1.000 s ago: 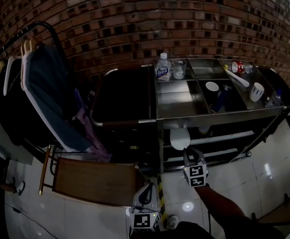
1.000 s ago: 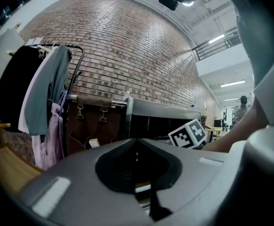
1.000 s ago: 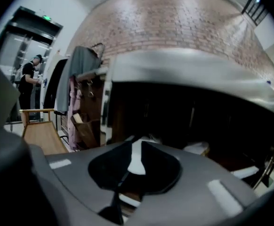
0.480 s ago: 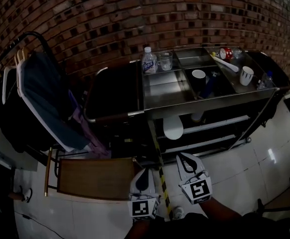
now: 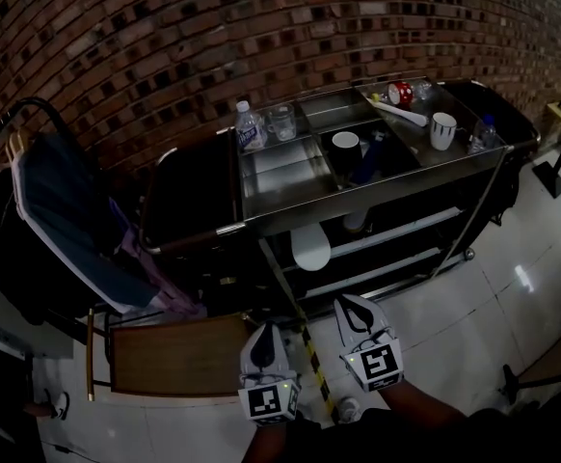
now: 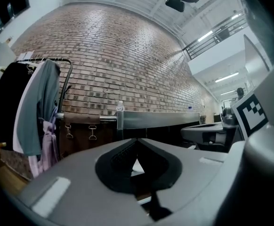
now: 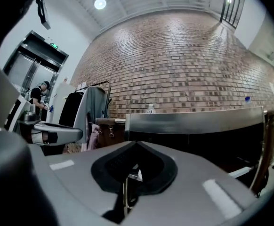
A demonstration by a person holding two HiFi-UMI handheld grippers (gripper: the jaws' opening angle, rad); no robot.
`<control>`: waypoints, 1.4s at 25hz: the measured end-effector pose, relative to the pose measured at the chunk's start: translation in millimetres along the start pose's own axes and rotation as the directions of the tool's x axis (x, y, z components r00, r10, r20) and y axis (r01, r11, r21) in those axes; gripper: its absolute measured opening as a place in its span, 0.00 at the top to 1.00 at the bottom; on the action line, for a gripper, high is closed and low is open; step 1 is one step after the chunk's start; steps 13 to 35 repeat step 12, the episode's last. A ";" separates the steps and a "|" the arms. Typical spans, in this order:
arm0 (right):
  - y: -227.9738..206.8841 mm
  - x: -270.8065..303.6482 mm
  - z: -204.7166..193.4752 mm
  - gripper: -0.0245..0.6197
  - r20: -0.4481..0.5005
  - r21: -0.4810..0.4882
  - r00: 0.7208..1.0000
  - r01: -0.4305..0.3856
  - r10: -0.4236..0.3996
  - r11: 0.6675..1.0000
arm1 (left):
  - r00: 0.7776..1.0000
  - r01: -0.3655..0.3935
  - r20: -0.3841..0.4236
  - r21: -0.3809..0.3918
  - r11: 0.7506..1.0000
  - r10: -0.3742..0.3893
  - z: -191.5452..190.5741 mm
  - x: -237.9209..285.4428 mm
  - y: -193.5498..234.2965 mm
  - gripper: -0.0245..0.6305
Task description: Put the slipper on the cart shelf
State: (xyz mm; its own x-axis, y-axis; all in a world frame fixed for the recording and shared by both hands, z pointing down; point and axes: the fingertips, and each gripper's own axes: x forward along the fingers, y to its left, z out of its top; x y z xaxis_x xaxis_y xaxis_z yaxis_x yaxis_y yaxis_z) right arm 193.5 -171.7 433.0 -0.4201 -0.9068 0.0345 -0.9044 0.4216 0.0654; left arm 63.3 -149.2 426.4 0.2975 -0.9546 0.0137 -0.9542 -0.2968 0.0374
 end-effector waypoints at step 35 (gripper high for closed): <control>11.1 -6.3 8.1 0.96 0.042 -0.025 0.998 -0.037 0.038 0.999 | 1.000 0.019 0.020 0.082 0.996 -0.021 0.8 -2.8 -19.1 0.94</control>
